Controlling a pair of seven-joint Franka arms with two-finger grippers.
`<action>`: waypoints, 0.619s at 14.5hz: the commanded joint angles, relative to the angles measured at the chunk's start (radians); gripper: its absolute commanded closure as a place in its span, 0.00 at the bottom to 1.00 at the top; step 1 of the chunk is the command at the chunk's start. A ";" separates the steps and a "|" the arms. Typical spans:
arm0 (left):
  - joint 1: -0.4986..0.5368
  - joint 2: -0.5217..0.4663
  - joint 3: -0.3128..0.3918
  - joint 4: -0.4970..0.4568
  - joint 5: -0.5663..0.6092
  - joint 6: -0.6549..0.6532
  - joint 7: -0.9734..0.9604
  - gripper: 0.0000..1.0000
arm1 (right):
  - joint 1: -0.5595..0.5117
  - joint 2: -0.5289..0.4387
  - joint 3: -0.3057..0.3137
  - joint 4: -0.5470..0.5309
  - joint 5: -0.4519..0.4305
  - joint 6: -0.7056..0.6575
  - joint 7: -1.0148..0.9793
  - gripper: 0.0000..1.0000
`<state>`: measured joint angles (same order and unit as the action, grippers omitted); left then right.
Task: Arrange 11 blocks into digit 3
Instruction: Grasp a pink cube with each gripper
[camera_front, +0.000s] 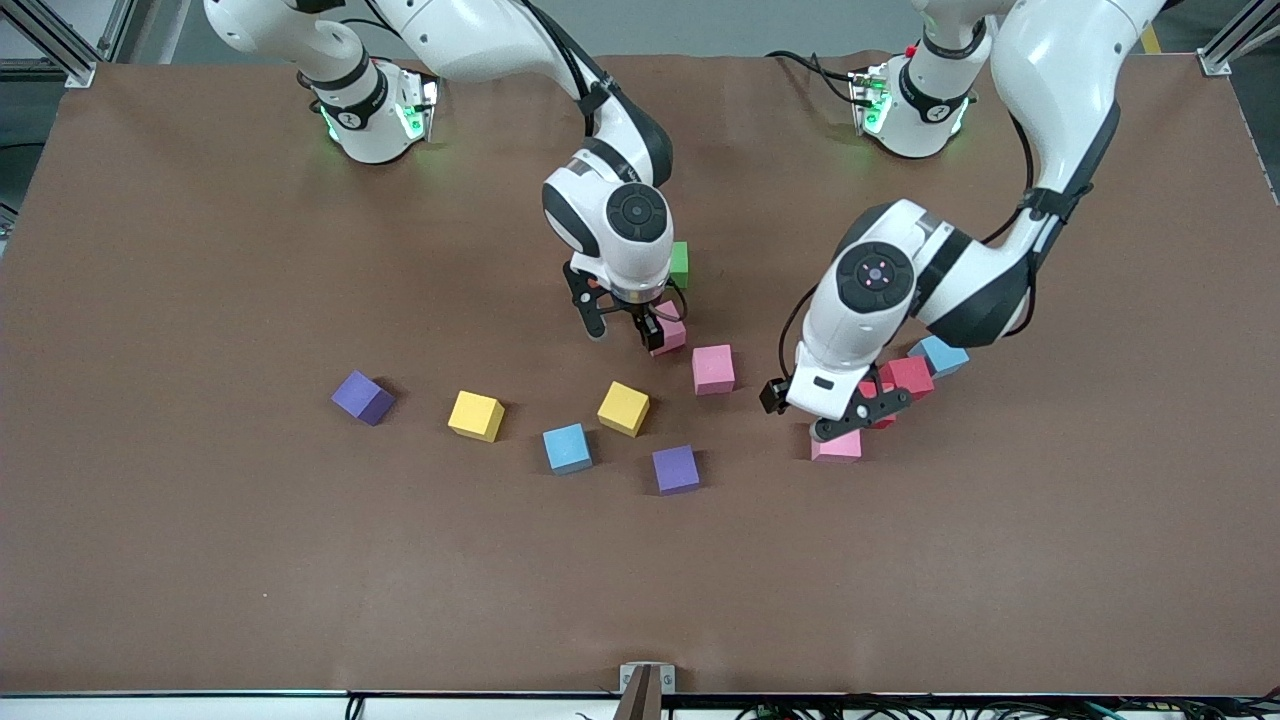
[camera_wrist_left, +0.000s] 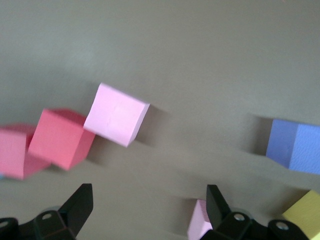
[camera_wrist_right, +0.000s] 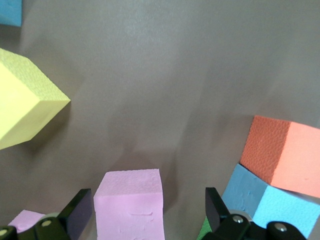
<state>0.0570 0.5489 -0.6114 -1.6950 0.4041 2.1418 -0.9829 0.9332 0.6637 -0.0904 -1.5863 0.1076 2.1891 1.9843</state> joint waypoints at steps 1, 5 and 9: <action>0.024 0.078 -0.011 0.072 0.038 0.001 0.137 0.00 | 0.012 0.014 0.000 0.020 -0.029 0.035 0.076 0.00; 0.029 0.140 0.008 0.106 0.094 0.001 0.308 0.00 | 0.030 0.037 0.000 0.020 -0.026 0.069 0.085 0.00; 0.029 0.166 0.015 0.106 0.098 0.001 0.334 0.00 | 0.033 0.060 0.000 0.022 -0.020 0.109 0.087 0.00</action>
<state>0.0885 0.6979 -0.5948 -1.6113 0.4791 2.1466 -0.6712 0.9615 0.7031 -0.0893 -1.5817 0.1055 2.2884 2.0424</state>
